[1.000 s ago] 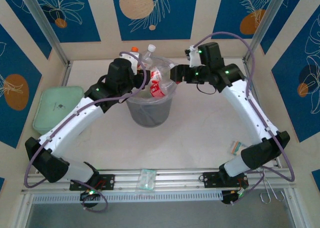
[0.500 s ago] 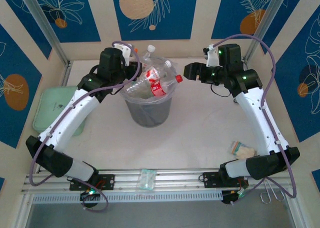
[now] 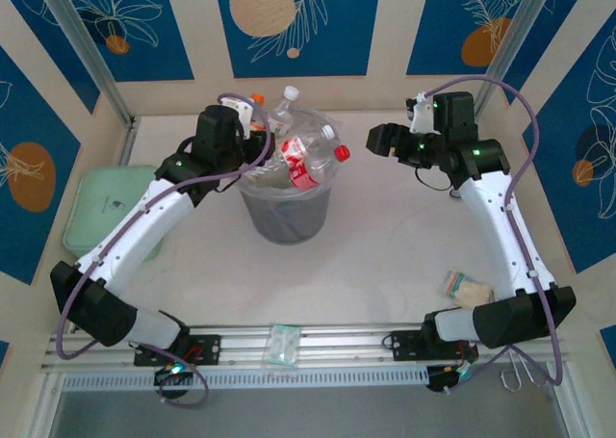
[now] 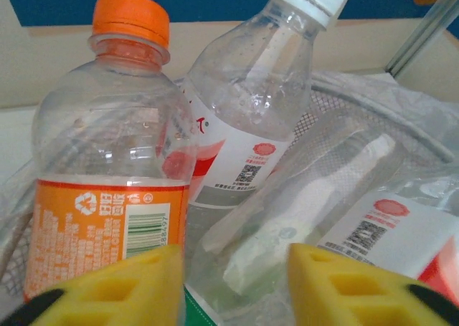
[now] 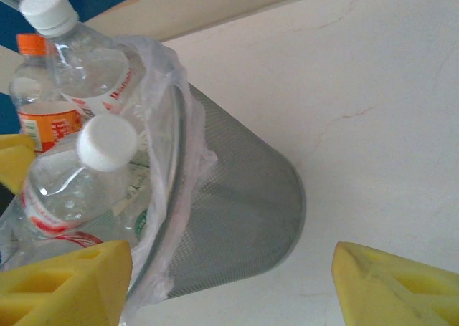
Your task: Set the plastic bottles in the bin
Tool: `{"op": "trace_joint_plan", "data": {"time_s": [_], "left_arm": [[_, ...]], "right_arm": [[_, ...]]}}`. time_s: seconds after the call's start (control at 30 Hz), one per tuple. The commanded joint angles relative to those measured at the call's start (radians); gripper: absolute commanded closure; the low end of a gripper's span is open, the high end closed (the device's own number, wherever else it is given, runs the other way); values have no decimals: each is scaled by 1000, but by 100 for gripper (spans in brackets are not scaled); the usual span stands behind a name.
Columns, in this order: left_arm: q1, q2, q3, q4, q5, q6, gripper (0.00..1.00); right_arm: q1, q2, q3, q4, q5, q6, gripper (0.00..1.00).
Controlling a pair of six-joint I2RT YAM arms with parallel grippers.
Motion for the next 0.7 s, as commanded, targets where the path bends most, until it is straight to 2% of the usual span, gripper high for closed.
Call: {"op": "trace_joint_plan", "data": {"time_s": [0.0,0.13,0.23,0.3,0.33,0.4,0.53,0.67], "left_arm": [[-1,-3,100,-47,15,62,47],[3,12,182,-90,-2,127,33],[23,3,201,-118,-39,174,18],[59,-25,174,-122,-80,192,3],[85,-50,142,-115,-102,193,0],[143,-108,53,-81,-142,188,0],[274,-228,-163,-30,-196,142,0],[351,-311,-396,60,-243,98,0]], "right_arm": [[-20,-45,-25,41,-33,11,25],[-45,-75,-88,83,-4,-13,20],[-51,-86,-130,96,65,-59,2],[-59,-88,-156,102,113,-79,1],[-63,-89,-174,112,134,-95,1],[-65,-100,-232,164,188,-112,1],[-66,-156,-441,379,328,-94,1],[-70,-183,-569,497,443,-114,1]]}}
